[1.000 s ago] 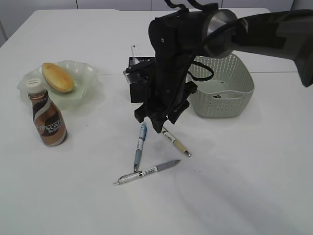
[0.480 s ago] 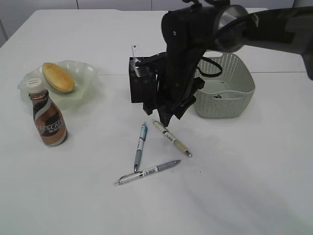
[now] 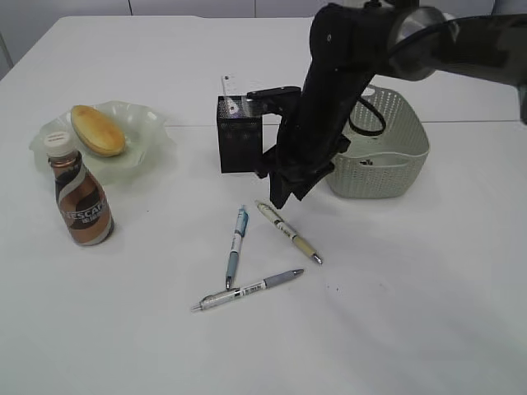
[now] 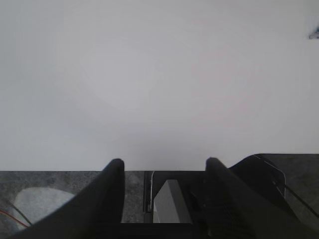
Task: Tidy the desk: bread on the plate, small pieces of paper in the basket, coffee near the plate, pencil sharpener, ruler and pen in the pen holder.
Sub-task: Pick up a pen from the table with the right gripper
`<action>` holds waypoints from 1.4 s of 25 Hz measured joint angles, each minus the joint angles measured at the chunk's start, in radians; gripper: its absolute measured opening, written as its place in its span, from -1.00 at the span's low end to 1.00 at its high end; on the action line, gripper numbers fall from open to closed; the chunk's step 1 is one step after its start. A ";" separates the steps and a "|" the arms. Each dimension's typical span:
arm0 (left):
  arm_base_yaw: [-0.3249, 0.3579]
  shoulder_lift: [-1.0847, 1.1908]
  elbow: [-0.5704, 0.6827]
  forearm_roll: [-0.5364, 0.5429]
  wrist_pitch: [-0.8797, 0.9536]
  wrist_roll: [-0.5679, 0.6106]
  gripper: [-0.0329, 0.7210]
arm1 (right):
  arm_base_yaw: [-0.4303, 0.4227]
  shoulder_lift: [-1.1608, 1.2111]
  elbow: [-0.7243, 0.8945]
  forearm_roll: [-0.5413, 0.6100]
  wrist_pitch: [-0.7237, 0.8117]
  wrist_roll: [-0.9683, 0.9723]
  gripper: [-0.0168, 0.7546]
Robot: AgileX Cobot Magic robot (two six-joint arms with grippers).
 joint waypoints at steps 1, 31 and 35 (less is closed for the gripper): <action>0.000 0.000 0.000 0.000 0.000 0.000 0.10 | 0.000 0.015 -0.008 0.002 0.005 0.000 -0.12; 0.000 0.000 0.000 -0.014 0.000 0.000 0.10 | 0.000 0.121 -0.023 0.009 -0.036 -0.002 -0.12; 0.000 0.000 0.000 -0.014 0.000 0.000 0.10 | 0.006 0.139 -0.024 0.015 -0.036 -0.002 -0.12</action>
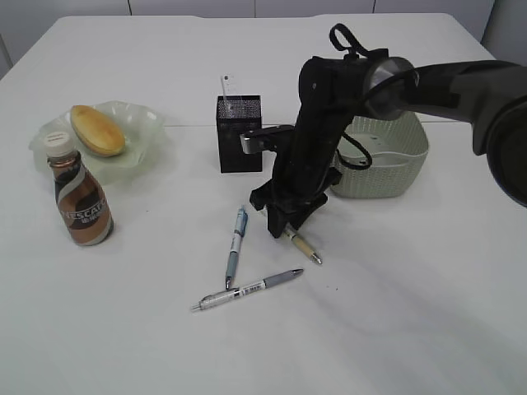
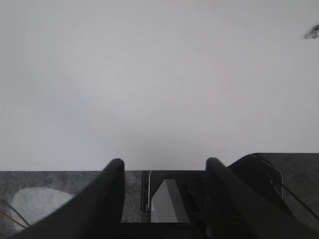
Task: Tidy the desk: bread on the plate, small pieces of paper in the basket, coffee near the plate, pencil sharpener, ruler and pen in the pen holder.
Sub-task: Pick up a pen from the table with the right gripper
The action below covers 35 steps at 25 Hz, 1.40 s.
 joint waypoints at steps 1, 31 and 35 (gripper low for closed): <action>0.000 0.000 0.000 0.000 0.000 0.000 0.10 | 0.002 0.000 -0.001 0.000 0.000 0.000 -0.12; 0.000 0.000 0.000 0.000 0.000 0.000 0.10 | 0.014 0.005 -0.167 -0.067 0.076 0.176 -0.80; 0.000 0.000 0.000 -0.007 0.000 0.000 0.10 | 0.014 -0.019 -0.170 -0.064 0.080 0.192 -0.80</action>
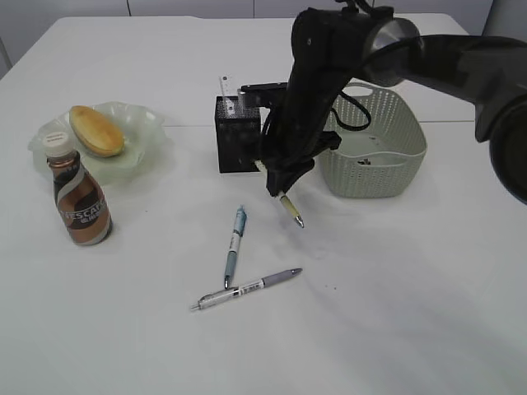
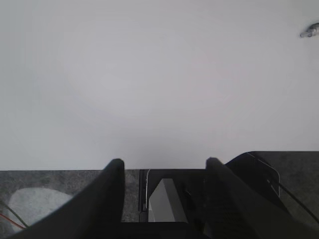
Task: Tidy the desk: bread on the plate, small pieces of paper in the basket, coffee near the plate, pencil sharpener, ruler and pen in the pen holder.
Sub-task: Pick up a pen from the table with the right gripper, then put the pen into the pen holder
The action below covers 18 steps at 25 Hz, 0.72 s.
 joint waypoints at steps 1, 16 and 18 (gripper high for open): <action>0.000 0.000 0.000 0.000 0.000 0.000 0.10 | 0.000 -0.008 0.000 0.000 0.000 0.002 -0.80; 0.000 0.000 0.000 -0.005 0.000 0.000 0.10 | 0.002 -0.199 0.206 0.000 -0.143 -0.016 -0.80; 0.000 0.000 0.000 -0.007 0.000 0.000 0.09 | 0.002 -0.260 0.344 0.000 -0.259 -0.038 -0.80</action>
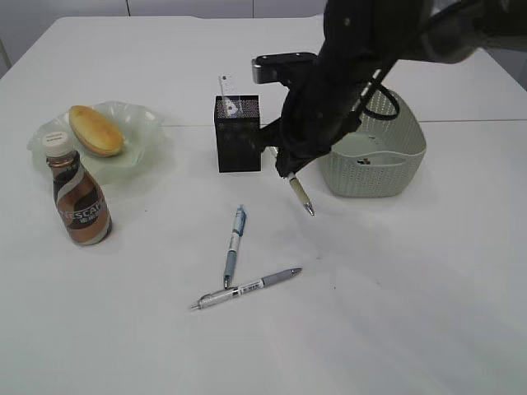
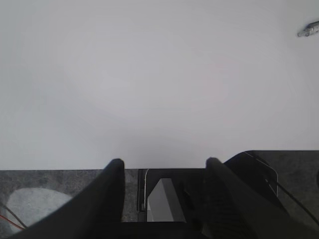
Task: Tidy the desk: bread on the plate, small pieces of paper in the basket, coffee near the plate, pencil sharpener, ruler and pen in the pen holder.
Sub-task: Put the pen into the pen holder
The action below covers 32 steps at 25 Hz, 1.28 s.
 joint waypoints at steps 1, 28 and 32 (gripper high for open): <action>0.000 0.000 0.000 0.000 0.000 0.000 0.09 | 0.000 -0.032 0.081 0.000 -0.080 -0.012 -0.80; 0.000 0.000 0.000 0.021 0.000 0.000 0.09 | 0.000 -0.223 0.544 -0.202 -1.424 -0.028 -0.80; 0.000 0.000 0.000 0.044 0.000 0.000 0.09 | 0.000 -0.117 0.411 -0.216 -1.438 -0.017 -0.80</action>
